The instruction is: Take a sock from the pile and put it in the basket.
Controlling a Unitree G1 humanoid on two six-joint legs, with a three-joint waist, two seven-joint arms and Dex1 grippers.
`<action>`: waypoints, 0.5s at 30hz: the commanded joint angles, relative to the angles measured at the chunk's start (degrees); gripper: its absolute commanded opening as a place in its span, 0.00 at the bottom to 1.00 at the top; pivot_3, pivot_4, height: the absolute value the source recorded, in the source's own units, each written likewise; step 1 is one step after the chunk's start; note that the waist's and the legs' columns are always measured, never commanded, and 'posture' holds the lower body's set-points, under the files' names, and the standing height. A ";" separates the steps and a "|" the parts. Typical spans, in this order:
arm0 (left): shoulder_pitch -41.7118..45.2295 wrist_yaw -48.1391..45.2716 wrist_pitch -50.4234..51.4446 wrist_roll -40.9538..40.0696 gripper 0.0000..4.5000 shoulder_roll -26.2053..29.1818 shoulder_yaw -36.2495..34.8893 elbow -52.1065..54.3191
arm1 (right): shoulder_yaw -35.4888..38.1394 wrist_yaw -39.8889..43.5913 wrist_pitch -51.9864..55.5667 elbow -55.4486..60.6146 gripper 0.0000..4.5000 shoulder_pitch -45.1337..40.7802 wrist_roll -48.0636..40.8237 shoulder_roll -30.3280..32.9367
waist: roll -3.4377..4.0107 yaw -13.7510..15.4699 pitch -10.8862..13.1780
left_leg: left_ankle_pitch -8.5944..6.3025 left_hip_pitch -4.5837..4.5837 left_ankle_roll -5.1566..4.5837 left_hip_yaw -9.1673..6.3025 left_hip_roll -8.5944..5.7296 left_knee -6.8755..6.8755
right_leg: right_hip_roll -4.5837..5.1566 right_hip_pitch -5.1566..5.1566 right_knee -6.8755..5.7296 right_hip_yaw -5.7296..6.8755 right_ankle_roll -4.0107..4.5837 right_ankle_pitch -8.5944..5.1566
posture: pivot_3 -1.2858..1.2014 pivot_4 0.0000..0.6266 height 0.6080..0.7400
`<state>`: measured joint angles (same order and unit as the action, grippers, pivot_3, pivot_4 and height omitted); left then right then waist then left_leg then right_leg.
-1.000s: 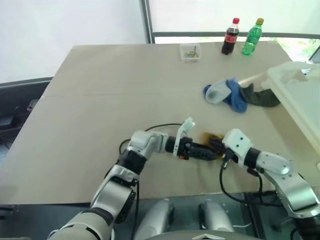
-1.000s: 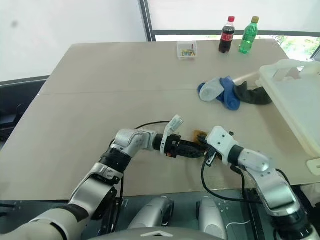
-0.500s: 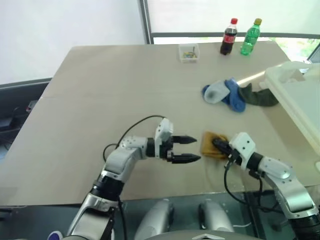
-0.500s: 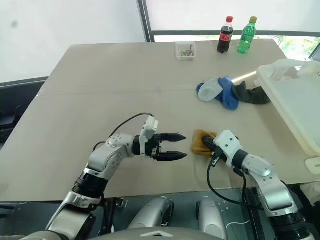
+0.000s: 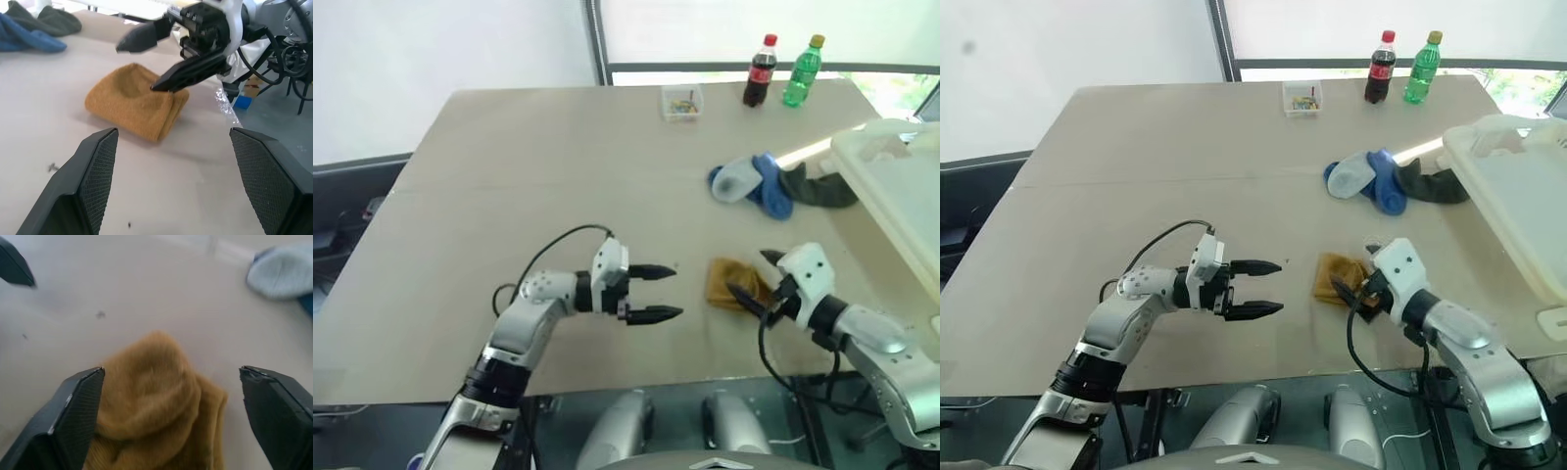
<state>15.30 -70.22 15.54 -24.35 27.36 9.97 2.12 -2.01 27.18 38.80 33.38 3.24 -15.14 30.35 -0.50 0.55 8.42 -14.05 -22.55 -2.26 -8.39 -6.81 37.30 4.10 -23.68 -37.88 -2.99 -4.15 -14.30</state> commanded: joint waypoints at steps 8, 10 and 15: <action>-1.85 1.04 0.10 -1.04 0.85 2.36 -1.88 4.71 | 1.01 -3.14 10.02 -8.75 0.99 -2.36 -1.30 -2.95 | -0.04 0.19 -0.09 | -0.14 0.15 -0.23 0.00 0.00 0.01 | 0.02 0.11 0.02 0.02 -0.01 0.00 | 0.52 0.24 1.00; -2.02 1.60 -0.38 -0.99 0.85 2.45 -2.48 4.74 | -0.17 -1.82 9.54 -9.97 0.91 -1.87 -1.46 -2.12 | -0.10 0.15 -0.16 | -0.14 0.16 -0.24 0.01 0.00 0.01 | 0.01 0.12 0.01 0.01 -0.01 0.00 | 0.52 0.24 1.00; -2.14 3.66 -4.47 -0.95 0.85 1.10 -4.90 3.90 | -1.33 0.71 7.66 -10.54 0.46 -1.50 -2.46 -1.23 | -0.17 0.26 -0.24 | -0.15 0.27 -0.25 0.00 0.00 -0.01 | 0.02 0.22 0.02 0.02 -0.01 0.00 | 0.52 0.24 1.00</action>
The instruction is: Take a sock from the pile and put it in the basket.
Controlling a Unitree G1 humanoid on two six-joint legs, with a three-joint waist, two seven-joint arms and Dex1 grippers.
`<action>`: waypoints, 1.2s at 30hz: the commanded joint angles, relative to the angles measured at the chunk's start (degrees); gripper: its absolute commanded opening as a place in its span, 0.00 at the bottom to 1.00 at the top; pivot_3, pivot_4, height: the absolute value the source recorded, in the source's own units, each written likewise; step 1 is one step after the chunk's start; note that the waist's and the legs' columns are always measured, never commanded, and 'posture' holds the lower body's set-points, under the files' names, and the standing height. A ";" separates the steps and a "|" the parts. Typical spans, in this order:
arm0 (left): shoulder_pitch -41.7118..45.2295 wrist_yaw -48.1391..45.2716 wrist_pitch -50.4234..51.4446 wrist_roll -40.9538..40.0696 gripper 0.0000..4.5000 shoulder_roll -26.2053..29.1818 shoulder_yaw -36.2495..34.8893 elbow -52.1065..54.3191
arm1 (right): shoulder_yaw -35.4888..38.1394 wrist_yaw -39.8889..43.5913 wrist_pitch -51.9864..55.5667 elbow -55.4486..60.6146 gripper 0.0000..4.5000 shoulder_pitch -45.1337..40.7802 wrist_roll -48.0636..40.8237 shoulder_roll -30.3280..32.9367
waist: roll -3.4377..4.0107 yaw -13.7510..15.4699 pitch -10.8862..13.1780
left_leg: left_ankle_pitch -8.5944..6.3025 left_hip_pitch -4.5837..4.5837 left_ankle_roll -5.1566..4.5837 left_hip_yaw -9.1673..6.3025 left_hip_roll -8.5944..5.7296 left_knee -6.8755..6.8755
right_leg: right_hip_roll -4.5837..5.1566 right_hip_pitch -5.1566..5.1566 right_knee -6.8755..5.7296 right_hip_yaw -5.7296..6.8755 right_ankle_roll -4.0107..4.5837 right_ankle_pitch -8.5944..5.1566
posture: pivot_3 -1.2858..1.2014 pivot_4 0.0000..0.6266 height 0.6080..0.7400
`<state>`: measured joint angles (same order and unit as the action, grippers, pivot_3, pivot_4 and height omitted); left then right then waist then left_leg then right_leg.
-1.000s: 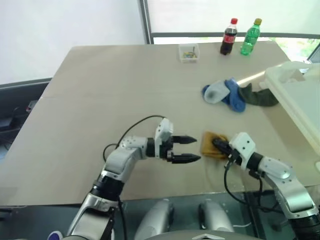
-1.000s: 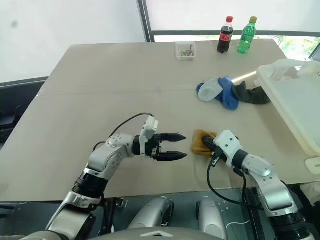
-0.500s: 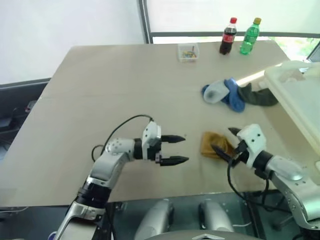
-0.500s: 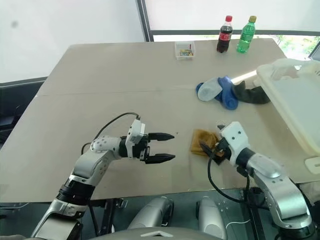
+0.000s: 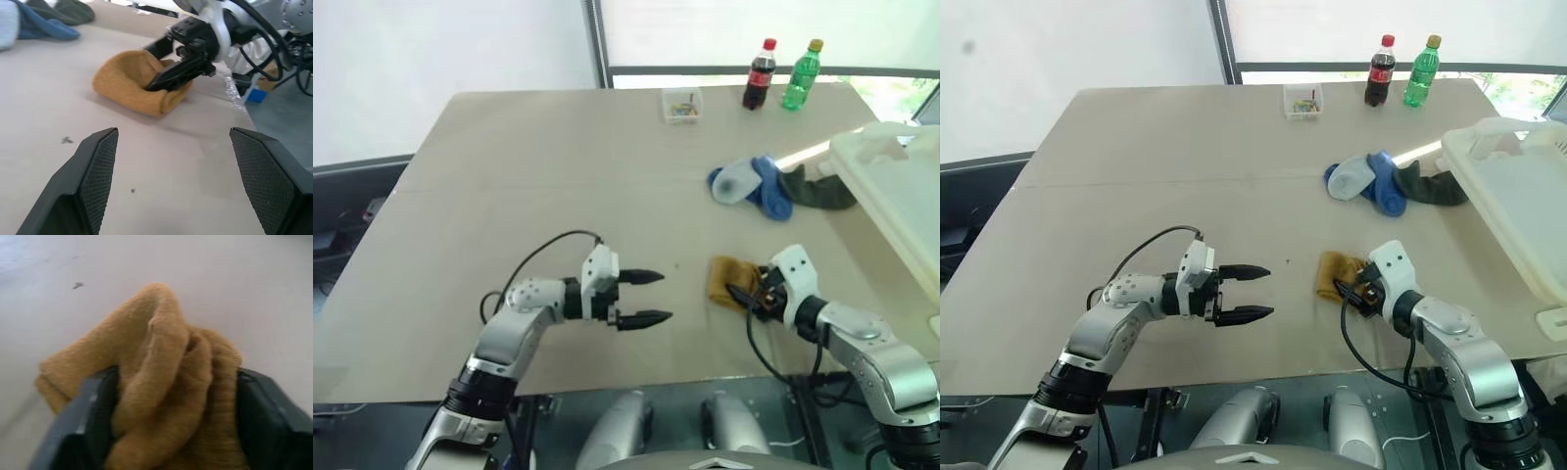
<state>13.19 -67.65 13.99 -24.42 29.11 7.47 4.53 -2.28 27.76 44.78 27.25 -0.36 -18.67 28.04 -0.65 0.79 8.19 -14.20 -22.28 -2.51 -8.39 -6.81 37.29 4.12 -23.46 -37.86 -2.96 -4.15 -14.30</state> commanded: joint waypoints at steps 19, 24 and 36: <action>5.40 4.29 -5.39 -3.06 0.85 -6.02 -3.65 -0.59 | 34.67 -20.24 -1.57 -30.10 0.01 -38.40 -7.91 7.47 | 0.26 0.17 0.28 | 0.15 -0.26 0.24 0.07 -0.02 -0.14 | 0.00 -0.24 0.03 -0.04 0.02 0.01 | 0.52 0.24 1.00; 6.11 5.48 -6.61 -2.00 0.85 -7.13 -3.27 -1.57 | 28.16 -17.53 -8.77 -56.32 0.01 -45.07 0.39 15.41 | 0.26 -0.19 0.28 | 0.10 -0.52 0.12 0.23 -0.04 -0.12 | 0.03 -0.36 0.30 -0.13 0.03 0.00 | 0.52 0.24 1.00; 2.47 10.01 -4.39 -2.41 0.85 -6.75 -4.02 2.64 | 23.53 -10.85 -21.46 -76.55 0.87 -50.63 5.49 17.22 | 0.29 -1.70 0.29 | 0.09 -0.46 0.09 0.51 0.03 -0.12 | -0.06 -0.49 0.11 -0.50 0.01 0.01 | 0.52 0.24 1.00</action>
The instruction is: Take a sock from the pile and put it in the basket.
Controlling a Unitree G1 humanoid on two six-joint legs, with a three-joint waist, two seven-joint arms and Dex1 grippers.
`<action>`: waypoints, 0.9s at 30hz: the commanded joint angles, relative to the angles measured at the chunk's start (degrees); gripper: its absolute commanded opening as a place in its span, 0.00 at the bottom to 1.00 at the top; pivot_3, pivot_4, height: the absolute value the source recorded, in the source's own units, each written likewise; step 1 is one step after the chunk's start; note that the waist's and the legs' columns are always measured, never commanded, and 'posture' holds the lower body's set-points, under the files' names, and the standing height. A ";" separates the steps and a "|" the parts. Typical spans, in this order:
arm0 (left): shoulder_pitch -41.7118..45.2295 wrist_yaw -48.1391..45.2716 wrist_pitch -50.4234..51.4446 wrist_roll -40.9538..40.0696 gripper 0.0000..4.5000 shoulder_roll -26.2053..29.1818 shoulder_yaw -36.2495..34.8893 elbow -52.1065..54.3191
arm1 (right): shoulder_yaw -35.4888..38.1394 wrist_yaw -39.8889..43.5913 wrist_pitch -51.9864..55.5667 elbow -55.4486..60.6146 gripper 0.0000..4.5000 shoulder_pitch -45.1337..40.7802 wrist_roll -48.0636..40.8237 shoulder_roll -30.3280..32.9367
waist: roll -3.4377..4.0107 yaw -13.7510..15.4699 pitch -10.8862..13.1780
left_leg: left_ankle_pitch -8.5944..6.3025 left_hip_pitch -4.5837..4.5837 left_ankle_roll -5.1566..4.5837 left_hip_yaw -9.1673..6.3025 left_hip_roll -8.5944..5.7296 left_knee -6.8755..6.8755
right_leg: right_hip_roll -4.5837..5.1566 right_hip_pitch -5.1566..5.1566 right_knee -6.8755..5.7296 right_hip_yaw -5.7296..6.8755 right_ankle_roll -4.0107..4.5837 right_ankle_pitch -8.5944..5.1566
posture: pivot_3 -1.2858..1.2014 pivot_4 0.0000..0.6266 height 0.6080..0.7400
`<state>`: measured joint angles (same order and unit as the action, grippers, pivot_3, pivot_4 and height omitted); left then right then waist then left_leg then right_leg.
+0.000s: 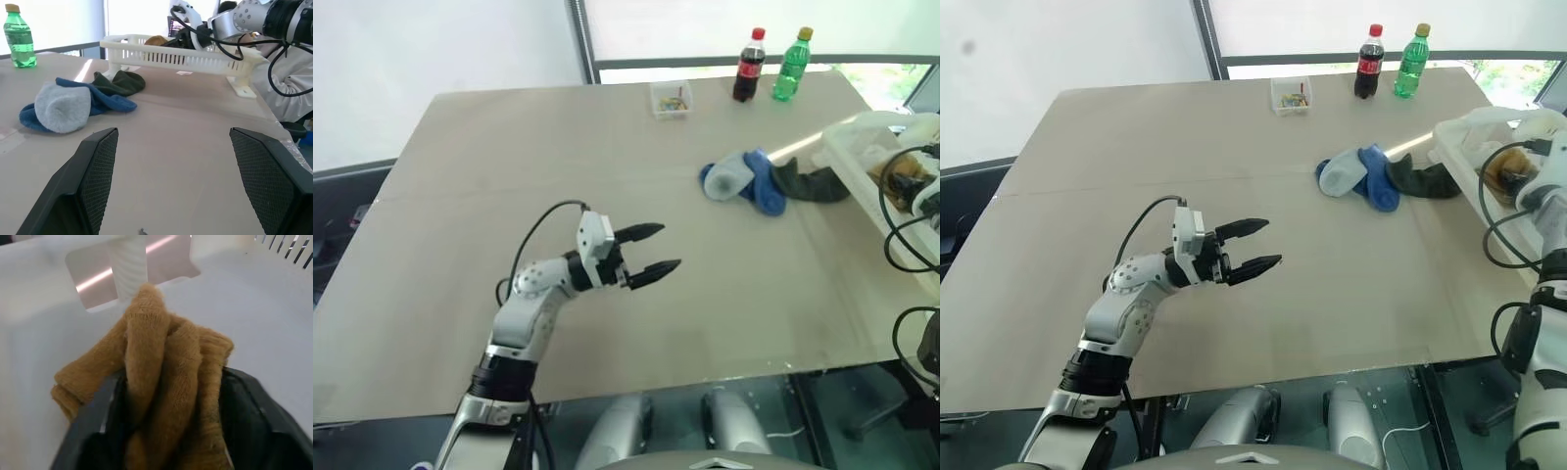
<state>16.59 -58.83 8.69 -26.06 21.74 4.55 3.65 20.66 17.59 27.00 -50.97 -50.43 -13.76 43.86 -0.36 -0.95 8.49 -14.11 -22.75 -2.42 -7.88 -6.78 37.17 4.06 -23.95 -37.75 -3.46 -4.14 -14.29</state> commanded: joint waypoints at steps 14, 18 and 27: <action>-8.20 8.87 5.62 -1.25 0.85 6.71 -10.01 7.20 | 2.64 4.80 -1.65 68.77 0.99 34.04 -11.46 -4.86 | 0.09 0.25 -0.01 | -0.01 0.00 0.00 -0.01 0.01 0.03 | -0.01 -0.07 -0.12 -0.06 -0.01 0.00 | 0.52 0.24 1.00; -12.33 10.67 7.33 -2.42 0.85 9.29 -13.89 9.56 | -2.96 9.16 1.53 82.64 0.99 45.73 -13.89 -4.78 | 0.07 0.17 -0.02 | -0.10 0.09 -0.13 -0.07 0.12 0.01 | -0.08 -0.01 -0.10 -0.01 -0.01 -0.01 | 0.52 0.24 1.00; -24.57 9.90 9.42 -6.02 0.85 15.61 -25.30 15.66 | -5.70 18.87 -4.33 82.65 0.99 60.26 -8.99 -1.10 | 0.05 1.16 0.00 | -0.19 0.18 -0.23 -0.10 0.03 0.06 | 0.04 0.17 -0.06 0.12 -0.03 0.00 | 0.52 0.24 1.00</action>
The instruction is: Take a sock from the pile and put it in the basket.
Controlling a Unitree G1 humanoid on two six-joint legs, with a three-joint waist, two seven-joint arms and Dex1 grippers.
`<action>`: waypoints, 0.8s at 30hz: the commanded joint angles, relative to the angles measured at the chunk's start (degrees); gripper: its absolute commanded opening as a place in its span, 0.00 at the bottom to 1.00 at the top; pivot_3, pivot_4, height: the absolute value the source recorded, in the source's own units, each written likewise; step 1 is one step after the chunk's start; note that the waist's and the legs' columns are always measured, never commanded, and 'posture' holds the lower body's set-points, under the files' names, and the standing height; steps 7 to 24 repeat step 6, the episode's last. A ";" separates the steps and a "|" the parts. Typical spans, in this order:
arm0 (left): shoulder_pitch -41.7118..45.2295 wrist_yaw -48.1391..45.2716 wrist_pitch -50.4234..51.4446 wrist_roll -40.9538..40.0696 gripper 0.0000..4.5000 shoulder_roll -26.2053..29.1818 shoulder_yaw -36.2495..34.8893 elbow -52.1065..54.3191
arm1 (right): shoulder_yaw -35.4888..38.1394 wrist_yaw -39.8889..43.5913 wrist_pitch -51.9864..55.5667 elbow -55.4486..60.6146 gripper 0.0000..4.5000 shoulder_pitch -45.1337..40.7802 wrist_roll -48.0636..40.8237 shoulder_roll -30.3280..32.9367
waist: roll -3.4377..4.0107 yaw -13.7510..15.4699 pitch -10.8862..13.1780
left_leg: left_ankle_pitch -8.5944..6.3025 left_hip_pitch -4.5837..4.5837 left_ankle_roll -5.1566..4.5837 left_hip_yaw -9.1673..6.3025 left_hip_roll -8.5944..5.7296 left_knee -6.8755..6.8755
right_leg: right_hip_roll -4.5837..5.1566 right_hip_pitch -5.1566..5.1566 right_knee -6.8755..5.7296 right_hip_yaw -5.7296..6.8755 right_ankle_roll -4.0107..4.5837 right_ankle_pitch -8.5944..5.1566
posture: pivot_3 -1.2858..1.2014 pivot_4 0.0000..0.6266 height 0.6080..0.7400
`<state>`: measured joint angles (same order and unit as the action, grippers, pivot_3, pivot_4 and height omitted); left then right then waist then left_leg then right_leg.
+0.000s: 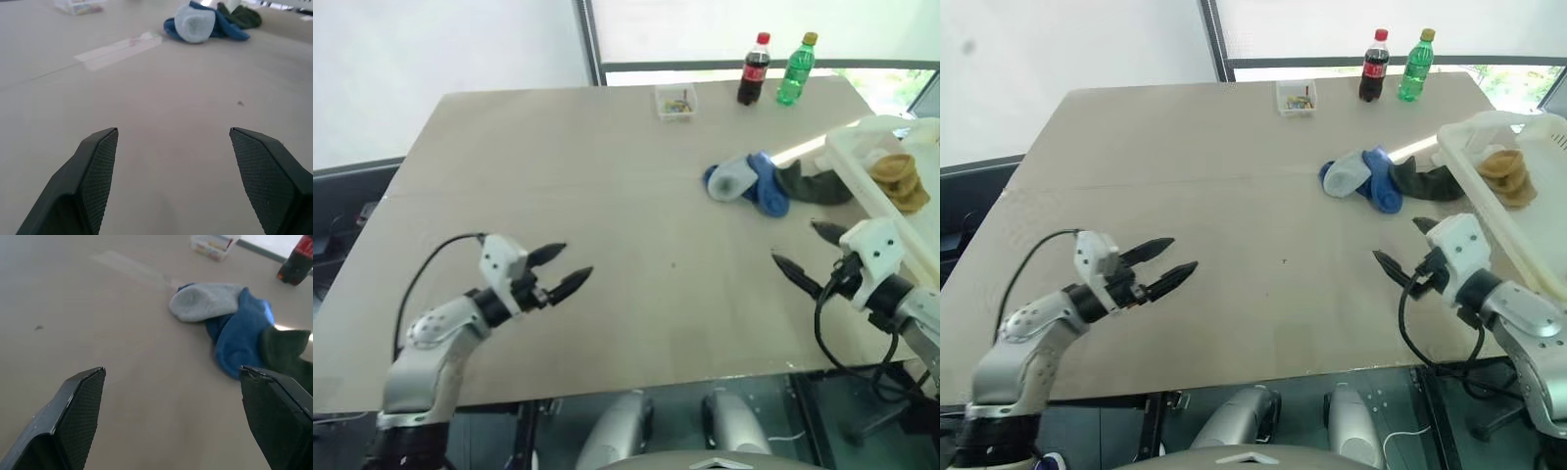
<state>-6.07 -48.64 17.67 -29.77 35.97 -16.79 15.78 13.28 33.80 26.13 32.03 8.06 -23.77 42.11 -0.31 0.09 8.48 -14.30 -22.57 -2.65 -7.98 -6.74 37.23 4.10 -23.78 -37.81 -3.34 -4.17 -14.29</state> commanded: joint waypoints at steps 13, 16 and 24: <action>-5.95 -0.23 0.97 -3.62 0.85 1.61 -6.56 5.76 | 2.86 7.37 -4.74 -2.64 0.67 3.56 -0.50 0.84 | -0.01 0.62 0.00 | 0.00 0.00 0.00 -0.04 0.03 0.00 | 0.00 0.04 0.02 0.05 0.00 0.00 | 0.52 0.24 1.00; -5.95 -0.23 0.97 -3.62 0.85 1.61 -6.56 5.76 | 2.86 7.37 -4.74 -2.64 0.67 3.56 -0.50 0.84 | -0.01 0.62 0.00 | 0.00 0.00 0.00 -0.04 0.03 0.00 | 0.00 0.04 0.02 0.05 0.00 0.00 | 0.52 0.24 1.00; -5.95 -0.23 0.97 -3.62 0.85 1.61 -6.56 5.76 | 2.86 7.37 -4.74 -2.64 0.67 3.56 -0.50 0.84 | -0.01 0.62 0.00 | 0.00 0.00 0.00 -0.04 0.03 0.00 | 0.00 0.04 0.02 0.05 0.00 0.00 | 0.52 0.24 1.00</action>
